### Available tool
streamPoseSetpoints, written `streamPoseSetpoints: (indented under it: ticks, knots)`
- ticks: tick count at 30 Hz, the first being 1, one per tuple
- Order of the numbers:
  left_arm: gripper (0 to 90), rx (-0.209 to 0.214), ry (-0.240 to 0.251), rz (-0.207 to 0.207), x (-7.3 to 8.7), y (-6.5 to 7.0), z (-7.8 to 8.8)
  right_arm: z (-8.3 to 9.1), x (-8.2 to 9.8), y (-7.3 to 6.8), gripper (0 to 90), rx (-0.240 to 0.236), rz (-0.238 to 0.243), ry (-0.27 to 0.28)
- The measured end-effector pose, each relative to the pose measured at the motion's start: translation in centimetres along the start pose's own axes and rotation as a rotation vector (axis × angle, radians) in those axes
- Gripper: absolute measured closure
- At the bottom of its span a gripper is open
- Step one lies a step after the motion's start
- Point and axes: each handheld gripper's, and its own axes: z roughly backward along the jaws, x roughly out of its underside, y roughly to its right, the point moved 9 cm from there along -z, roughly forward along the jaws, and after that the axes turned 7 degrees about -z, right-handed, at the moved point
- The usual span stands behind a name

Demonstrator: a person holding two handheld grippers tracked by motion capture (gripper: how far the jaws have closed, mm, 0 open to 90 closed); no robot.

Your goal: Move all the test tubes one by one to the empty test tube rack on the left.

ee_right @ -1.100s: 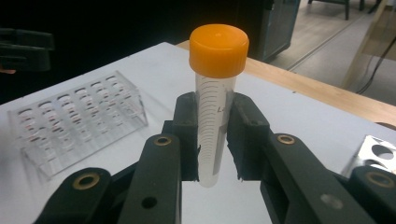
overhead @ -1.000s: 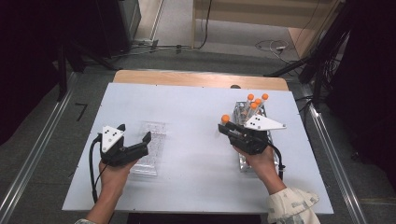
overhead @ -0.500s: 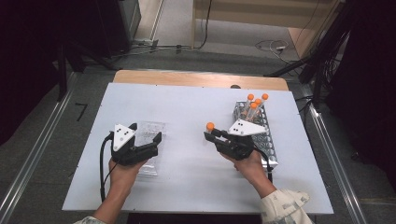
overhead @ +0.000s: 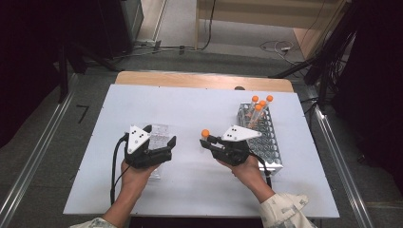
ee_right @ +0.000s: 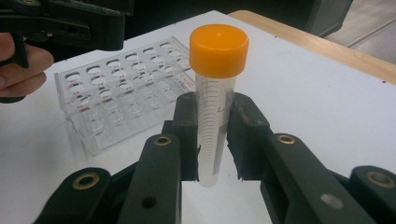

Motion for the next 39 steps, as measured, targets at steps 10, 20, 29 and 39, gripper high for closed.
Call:
streamPoseSetpoints:
  ticks: [10,20,29,39]
  knots:
    - [21.7,0.164,0.02,-0.029,-1.1,3.7,-0.3,-1.1,0.6,-0.7,71.8,-0.017,0.013,-0.025]
    - [40.9,0.293,0.017,-0.053,-1.5,6.5,-1.1,-1.6,0.8,-2.1,71.8,-0.051,0.033,-0.037]
    - [59.4,0.319,0.026,-0.08,-1.6,7.0,-1.2,-1.8,1.0,-2.4,71.7,-0.061,0.039,-0.043]
    - [65.2,0.317,0.022,-0.094,-1.4,7.1,-1.3,-1.8,1.0,-2.5,71.6,-0.066,0.035,-0.045]
